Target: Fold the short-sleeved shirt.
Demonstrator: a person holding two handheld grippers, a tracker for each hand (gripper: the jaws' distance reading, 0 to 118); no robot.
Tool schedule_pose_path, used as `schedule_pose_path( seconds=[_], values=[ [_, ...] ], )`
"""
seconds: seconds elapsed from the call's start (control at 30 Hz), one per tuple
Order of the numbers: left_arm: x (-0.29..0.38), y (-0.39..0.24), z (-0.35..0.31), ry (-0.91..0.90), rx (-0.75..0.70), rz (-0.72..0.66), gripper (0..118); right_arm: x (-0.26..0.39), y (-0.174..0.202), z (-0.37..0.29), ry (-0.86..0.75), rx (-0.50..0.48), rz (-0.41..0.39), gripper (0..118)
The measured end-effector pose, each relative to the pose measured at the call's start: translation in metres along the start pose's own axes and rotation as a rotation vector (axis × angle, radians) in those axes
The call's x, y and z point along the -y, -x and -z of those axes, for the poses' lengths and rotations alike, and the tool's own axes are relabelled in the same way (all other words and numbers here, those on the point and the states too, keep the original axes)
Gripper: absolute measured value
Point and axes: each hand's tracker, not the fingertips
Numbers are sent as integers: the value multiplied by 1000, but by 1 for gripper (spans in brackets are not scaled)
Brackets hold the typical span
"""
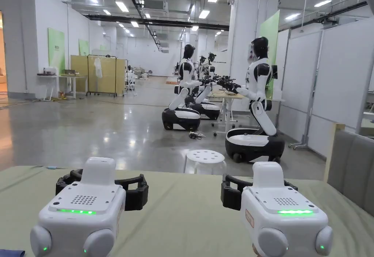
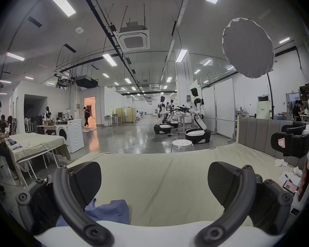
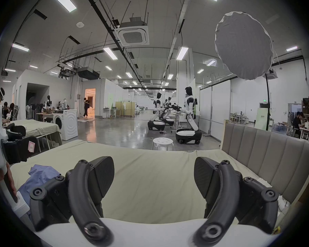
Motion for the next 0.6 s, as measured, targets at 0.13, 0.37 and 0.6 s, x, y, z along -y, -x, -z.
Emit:
schedule_pose_path(
  seconds=[0.13, 0.37, 0.6],
  values=[
    [1, 0, -1, 7, 29, -3, 101, 1, 3, -2, -1, -4, -17, 76],
    [5, 0, -2, 4, 30, -13, 0, -3, 4, -9, -24, -6, -35, 2],
    [7, -1, -2, -5, 24, -8, 0, 1, 3, -10, -33, 15, -27, 2]
  ],
)
